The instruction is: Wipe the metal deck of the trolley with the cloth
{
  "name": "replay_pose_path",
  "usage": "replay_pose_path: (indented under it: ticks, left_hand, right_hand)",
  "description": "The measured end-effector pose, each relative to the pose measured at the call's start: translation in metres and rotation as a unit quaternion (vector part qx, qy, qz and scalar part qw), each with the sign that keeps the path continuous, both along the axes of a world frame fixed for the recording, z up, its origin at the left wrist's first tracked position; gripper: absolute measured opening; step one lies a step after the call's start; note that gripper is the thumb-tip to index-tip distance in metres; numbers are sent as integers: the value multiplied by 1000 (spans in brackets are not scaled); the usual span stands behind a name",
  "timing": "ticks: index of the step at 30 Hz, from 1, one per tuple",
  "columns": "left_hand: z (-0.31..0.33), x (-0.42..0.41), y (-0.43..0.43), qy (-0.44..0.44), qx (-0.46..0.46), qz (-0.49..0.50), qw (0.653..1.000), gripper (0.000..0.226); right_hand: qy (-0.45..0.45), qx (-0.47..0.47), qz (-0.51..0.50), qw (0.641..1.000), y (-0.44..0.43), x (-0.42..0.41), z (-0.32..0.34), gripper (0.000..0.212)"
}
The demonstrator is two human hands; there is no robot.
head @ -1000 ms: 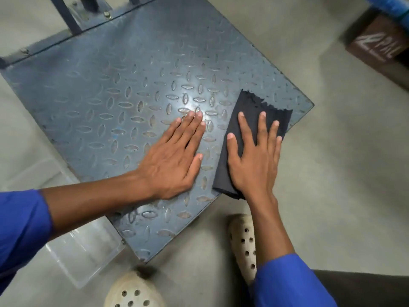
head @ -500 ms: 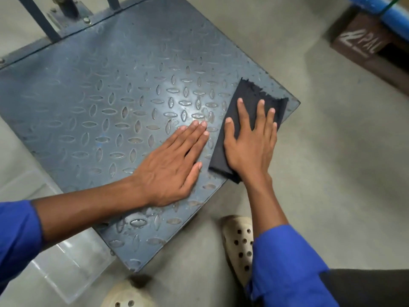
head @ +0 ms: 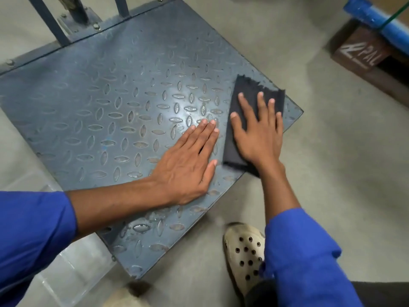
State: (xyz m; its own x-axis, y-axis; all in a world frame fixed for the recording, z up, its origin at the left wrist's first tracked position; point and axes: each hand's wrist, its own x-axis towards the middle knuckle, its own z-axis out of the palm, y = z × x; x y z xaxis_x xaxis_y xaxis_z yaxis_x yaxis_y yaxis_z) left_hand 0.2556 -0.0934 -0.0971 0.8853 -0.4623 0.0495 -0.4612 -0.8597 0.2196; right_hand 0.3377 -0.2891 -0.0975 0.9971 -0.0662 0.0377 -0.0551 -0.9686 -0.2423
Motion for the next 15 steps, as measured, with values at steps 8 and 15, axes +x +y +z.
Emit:
replay_pose_path:
  ticks: [8,15]
  left_hand:
    - [-3,2,1,-2,-4,33,999,79]
    - [-2,9,12,14,19,81,996,87]
  right_hand:
    - [4,-11,92,996,13,20,5,59]
    - [12,12,-37,999,17,80,7,62]
